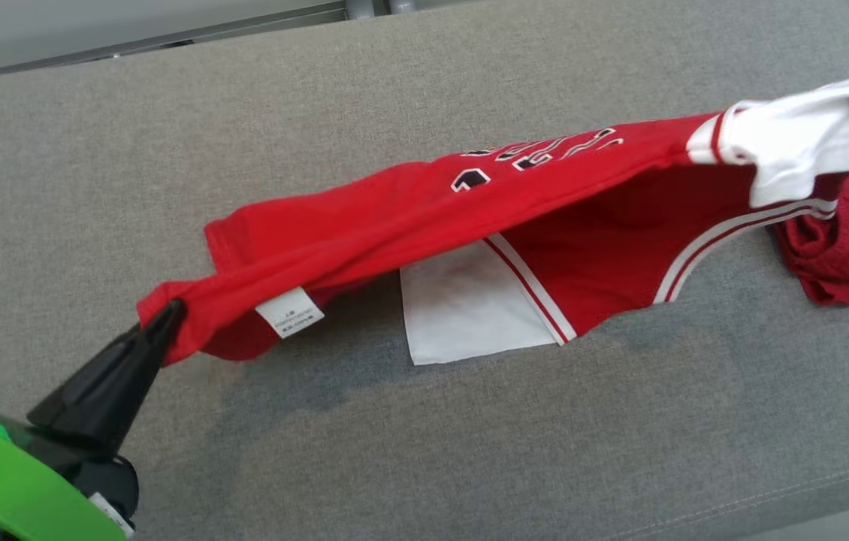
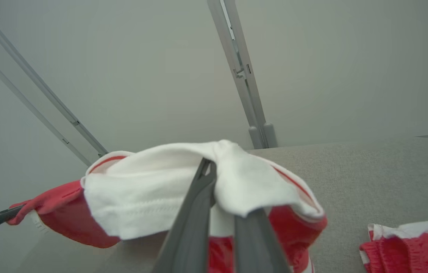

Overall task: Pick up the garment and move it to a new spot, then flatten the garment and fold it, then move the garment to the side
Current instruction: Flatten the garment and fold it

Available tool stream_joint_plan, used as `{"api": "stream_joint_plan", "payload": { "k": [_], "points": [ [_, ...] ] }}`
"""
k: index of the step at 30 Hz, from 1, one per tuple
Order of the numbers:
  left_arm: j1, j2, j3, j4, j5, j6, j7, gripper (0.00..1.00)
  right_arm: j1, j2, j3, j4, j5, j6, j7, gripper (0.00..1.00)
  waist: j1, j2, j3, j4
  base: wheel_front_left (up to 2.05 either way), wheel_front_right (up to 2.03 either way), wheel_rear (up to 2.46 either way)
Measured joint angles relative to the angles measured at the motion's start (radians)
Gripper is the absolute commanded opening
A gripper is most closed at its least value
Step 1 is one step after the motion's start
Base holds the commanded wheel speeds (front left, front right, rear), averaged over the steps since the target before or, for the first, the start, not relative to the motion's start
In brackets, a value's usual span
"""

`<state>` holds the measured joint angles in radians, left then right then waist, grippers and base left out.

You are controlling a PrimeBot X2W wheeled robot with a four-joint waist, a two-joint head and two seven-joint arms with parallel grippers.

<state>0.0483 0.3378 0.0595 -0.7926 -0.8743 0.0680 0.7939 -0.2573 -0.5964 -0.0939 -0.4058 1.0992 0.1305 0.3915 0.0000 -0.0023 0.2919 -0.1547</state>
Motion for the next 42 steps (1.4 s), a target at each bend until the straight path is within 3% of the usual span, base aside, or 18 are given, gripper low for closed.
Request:
{"api": "stream_joint_plan", "payload": {
  "k": [4,9,13,18,20,24,28,30,33,37,42],
  "points": [
    [-0.205,0.072,0.018,0.016,-0.08,0.021,0.111,0.0,-0.108,0.008,-0.062,0.021,0.004,0.0,0.044,0.0,0.0,0.0,0.04,0.0,0.0,0.0,0.0],
    [-0.628,0.13,-0.022,0.236,-0.119,0.076,0.22,0.0,-0.386,0.071,-0.052,0.159,-0.099,0.0,0.113,0.0,0.0,0.0,0.12,0.01,0.0,0.0,0.0],
    [-1.018,0.106,-0.076,0.494,-0.064,0.126,0.207,0.0,-0.741,0.238,-0.053,0.334,-0.213,0.0,0.126,0.0,0.0001,0.0,0.206,0.026,0.0,0.0,0.0],
    [-1.381,0.016,-0.121,0.854,0.026,0.101,0.032,0.0,-1.125,0.444,-0.065,0.604,-0.474,0.0,0.049,0.0,0.0003,0.0,0.322,0.052,0.0,0.0,0.0],
    [-1.487,-0.007,-0.135,0.96,0.057,0.071,-0.04,0.0,-1.246,0.501,-0.104,0.708,-0.566,0.0,-0.001,0.0,0.0003,0.0,0.363,0.061,0.0,0.0,0.0],
    [-1.705,-0.028,-0.143,1.114,0.139,0.008,-0.257,0.0,-1.485,0.536,-0.192,0.836,-0.787,0.002,-0.141,0.0,0.0003,0.0,0.438,0.077,0.0,0.0,0.0],
    [-1.855,-0.071,-0.129,1.242,0.163,-0.086,-0.501,0.0,-1.652,0.548,-0.238,0.922,-0.843,0.001,-0.249,0.0,0.0002,0.0,0.508,0.091,0.0,0.0,0.0],
    [-1.897,-0.07,-0.153,1.291,0.19,-0.145,-0.584,0.0,-1.689,0.546,-0.189,0.964,-0.793,0.001,-0.274,0.0,0.0002,0.0,0.543,0.097,0.0,0.0,0.0],
    [-1.882,-0.061,-0.186,1.373,0.193,-0.185,-0.674,0.0,-1.645,0.548,-0.109,1.004,-0.755,0.001,-0.324,0.0,0.0002,-0.0001,0.592,0.105,0.0,0.0,0.0],
    [-1.731,-0.013,-0.275,1.441,0.172,-0.196,-0.69,0.0,-1.443,0.548,0.0,1.017,-0.665,0.0,-0.355,0.0,0.0003,0.0,0.631,0.108,0.0,0.0,0.0],
    [-1.54,0.099,-0.363,1.368,0.044,-0.197,-0.667,0.0,-1.206,0.514,0.112,0.917,-0.559,0.0,-0.349,0.0,0.0001,0.0,0.634,0.082,0.0,0.0,0.0]
  ]
}}
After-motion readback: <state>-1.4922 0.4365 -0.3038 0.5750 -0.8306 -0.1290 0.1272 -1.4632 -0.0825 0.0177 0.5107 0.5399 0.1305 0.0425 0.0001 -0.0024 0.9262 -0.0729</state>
